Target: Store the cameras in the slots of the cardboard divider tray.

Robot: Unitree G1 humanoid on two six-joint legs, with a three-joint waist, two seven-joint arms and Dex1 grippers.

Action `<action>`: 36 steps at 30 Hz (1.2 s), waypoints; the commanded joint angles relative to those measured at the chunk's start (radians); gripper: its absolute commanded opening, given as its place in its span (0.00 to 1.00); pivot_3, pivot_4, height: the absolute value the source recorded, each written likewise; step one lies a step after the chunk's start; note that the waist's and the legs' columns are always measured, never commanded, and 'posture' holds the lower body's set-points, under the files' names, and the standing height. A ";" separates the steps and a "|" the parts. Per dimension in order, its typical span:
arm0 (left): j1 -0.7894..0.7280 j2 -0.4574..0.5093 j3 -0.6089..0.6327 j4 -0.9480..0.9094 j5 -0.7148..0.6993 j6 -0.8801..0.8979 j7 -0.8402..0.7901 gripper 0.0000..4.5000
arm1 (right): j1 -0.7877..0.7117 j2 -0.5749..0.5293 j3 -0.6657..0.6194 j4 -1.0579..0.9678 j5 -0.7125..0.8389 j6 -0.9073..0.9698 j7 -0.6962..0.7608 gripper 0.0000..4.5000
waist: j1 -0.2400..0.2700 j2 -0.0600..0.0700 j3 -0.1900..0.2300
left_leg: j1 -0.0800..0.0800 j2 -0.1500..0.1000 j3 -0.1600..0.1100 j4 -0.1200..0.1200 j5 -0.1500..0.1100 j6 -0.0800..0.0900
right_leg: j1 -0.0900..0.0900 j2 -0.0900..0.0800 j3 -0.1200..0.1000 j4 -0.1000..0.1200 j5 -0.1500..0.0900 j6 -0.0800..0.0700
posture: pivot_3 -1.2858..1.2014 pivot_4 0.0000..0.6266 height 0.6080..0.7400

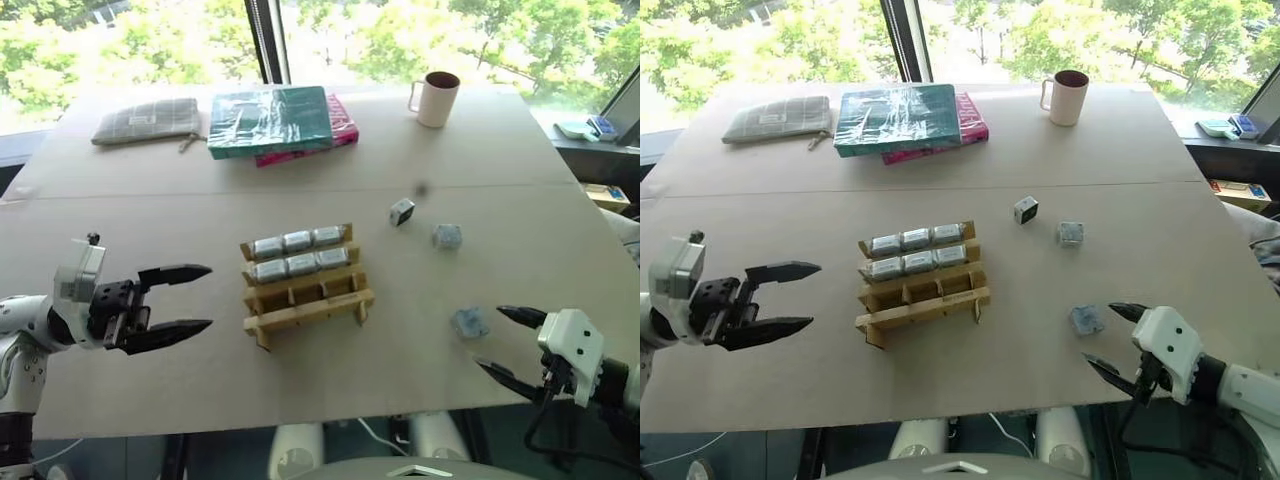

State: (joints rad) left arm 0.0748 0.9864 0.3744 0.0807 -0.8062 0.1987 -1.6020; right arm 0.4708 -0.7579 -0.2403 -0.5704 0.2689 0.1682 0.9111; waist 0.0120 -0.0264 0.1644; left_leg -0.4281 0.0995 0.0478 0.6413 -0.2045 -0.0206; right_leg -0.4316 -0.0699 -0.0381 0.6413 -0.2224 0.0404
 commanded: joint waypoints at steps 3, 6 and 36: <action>0.039 0.042 -0.025 -0.065 -0.063 -0.070 -0.012 1.00 | -0.115 -0.050 0.073 0.129 -0.080 -0.129 0.052 0.99 | -0.001 0.000 0.000 | 0.000 0.000 0.000 0.001 0.000 0.000 | 0.000 0.000 0.000 0.000 0.000 0.000 | 0.52 0.24 1.00; 0.061 0.056 -0.029 -0.072 -0.079 -0.095 -0.012 1.00 | -0.189 -0.061 0.112 0.190 -0.102 -0.159 0.067 0.99 | 0.001 0.000 0.000 | 0.000 0.000 0.000 0.002 0.000 0.000 | 0.000 0.001 0.000 0.001 0.000 0.000 | 0.52 0.24 1.00; 0.118 0.076 -0.015 -0.377 -0.234 0.195 0.263 1.00 | -0.460 -0.106 0.159 0.108 -0.034 -0.059 0.119 0.43 | 0.002 0.001 0.002 | -0.001 0.001 0.000 0.006 0.000 0.000 | 0.000 0.001 0.000 0.004 0.000 0.000 | 0.52 0.24 1.00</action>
State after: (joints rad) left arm 0.2079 1.0339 0.3395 -0.1450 -0.9421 0.2628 -1.4773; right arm 0.0568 -0.8584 -0.0362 -0.3527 0.1885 0.0794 1.0569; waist 0.0141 -0.0251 0.1665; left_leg -0.4298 0.1005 0.0471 0.6481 -0.2043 -0.0204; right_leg -0.4314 -0.0684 -0.0378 0.6461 -0.2222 0.0407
